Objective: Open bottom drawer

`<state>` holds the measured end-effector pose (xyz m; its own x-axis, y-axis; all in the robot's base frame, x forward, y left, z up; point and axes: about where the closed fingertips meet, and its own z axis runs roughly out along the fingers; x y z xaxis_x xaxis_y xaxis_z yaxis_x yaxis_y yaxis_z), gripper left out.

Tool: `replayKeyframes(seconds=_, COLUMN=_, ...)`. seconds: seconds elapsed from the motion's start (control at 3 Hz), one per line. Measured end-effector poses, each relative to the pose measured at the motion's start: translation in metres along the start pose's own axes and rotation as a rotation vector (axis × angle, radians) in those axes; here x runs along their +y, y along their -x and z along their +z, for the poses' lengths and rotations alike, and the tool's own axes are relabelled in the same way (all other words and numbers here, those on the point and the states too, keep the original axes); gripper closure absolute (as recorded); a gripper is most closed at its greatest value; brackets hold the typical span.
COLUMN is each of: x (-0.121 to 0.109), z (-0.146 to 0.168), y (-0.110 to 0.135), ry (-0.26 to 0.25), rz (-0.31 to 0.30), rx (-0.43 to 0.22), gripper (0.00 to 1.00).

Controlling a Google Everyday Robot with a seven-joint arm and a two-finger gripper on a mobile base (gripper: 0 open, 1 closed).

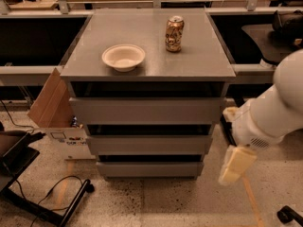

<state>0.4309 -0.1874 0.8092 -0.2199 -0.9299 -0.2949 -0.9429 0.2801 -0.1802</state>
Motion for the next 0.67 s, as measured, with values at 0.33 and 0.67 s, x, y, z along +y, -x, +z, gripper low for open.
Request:
replayKeyframes(seconds=0.33, x=0.009, z=0.082, y=-0.007, ry=0.016, rz=-0.036, rx=-0.003, gripper=0.00)
replayKeyframes(seconds=0.67, x=0.005, z=0.144, y=0.004, ry=-0.004, rz=-0.060, rx=-0.046, gripper=0.00)
